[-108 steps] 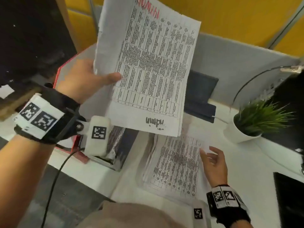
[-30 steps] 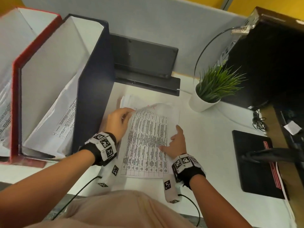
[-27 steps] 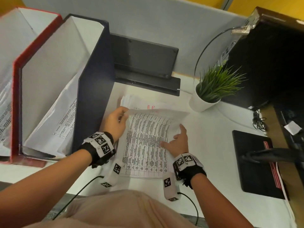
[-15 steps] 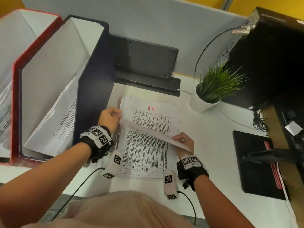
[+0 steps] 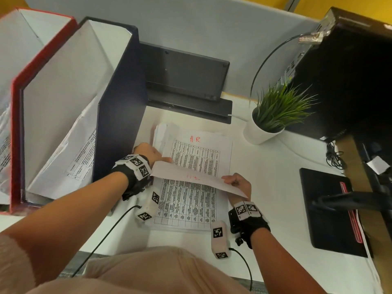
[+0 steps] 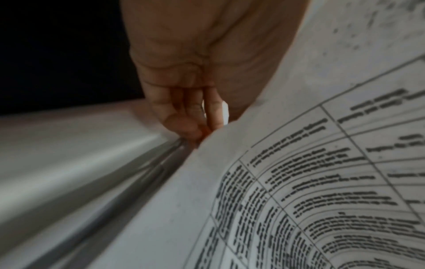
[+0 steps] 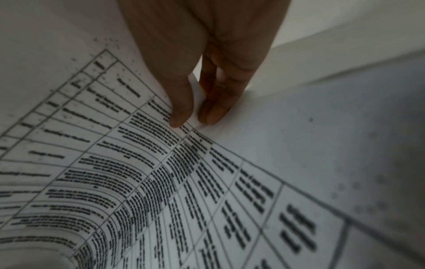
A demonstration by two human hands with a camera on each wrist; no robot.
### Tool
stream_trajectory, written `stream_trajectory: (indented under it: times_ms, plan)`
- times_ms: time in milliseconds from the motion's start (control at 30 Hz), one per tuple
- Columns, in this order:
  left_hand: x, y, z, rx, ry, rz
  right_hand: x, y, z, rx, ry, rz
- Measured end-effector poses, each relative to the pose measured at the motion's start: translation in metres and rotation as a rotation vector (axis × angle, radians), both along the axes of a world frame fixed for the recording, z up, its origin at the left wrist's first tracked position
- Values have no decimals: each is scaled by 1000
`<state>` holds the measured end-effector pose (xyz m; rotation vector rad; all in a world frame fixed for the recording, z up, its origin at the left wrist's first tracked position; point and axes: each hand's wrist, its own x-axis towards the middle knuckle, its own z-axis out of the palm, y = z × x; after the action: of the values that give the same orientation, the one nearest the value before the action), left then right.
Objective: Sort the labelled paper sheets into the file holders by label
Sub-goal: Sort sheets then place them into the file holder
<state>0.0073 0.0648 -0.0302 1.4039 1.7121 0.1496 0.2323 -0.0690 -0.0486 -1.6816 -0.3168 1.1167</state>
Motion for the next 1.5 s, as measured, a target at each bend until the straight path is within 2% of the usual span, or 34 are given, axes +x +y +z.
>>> stream_trajectory:
  times_ms: [167,333,400,533,600,633,700,733,800,833,933,967,1000,1067,1133,1233,1367,1433,1500]
  plan:
    - [-1,-9,-7,244,-83,-34,-3,-2,-8,-25,-320,85]
    - [0,-30,-5,633,-188,-70,-4,2,-6,-61,-263,52]
    - [0,-37,-3,694,-264,-100,-4,4,-5,-53,-248,50]
    - [-2,-46,-5,570,-429,-50,-1,4,-4,19,-208,51]
    - [-4,-50,-7,491,-501,-40,-4,4,1,65,-120,20]
    - [-5,-52,-8,460,-525,-33,-2,5,1,101,-56,8]
    - [-7,-54,-9,406,-559,-7,2,7,1,143,248,-53]
    - [-7,-54,-9,373,-570,10,5,9,-1,106,311,-46]
    - [-6,-53,-7,305,-604,63,6,9,-3,-45,144,-24]
    - [-5,-51,-6,272,-636,110,5,10,-4,-111,69,-103]
    - [-3,-41,-1,187,-703,286,3,7,-3,44,96,-39]
    - [-1,-37,0,176,-682,327,3,4,-3,77,124,-27]
    - [1,-31,0,175,-628,349,5,3,-2,101,226,-48]
    - [6,-19,0,170,-500,335,4,2,0,68,238,-76]
    - [10,-7,1,127,-380,267,5,3,-1,57,292,-93]
    - [16,-1,7,88,-212,133,6,6,-1,49,272,-74]
    - [23,-6,11,100,-131,14,7,5,0,-51,147,26]
    - [21,-8,11,144,-121,1,7,4,-1,-59,125,15]
    - [19,-10,11,188,-129,-6,5,2,-2,14,158,-57]
